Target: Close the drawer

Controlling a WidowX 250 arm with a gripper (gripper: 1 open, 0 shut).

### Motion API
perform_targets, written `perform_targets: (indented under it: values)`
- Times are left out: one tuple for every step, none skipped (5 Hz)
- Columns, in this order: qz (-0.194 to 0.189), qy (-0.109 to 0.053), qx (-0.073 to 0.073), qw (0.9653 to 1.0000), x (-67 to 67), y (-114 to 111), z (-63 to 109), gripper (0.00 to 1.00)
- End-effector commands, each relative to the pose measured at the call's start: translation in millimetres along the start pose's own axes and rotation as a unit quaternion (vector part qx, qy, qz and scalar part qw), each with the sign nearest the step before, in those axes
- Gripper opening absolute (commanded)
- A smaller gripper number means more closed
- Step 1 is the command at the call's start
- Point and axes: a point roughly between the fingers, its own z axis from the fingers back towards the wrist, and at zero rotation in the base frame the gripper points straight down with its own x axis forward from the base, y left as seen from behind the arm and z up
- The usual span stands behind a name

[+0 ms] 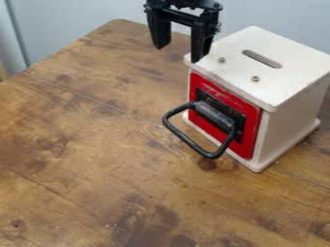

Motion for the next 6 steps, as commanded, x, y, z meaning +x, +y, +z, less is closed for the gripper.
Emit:
perform_targets:
  values:
    - [-0.001, -0.024, 0.002, 0.9997, 0.1, -0.6, 19.3, 1.00]
    - [-0.001, -0.023, 0.003, 0.9997, -1.4, -1.2, 22.0, 1.00]
    - [-0.001, -0.023, 0.005, 0.9997, -2.3, -1.5, 26.5, 1.00]
    - [-0.002, -0.030, 0.007, 0.9995, -2.9, -2.1, 30.3, 1.00]
    - [-0.002, -0.036, 0.007, 0.9993, -3.6, -2.7, 33.7, 1.00]
    - [-0.004, -0.042, 0.008, 0.9991, -4.0, -3.7, 40.0, 1.00]
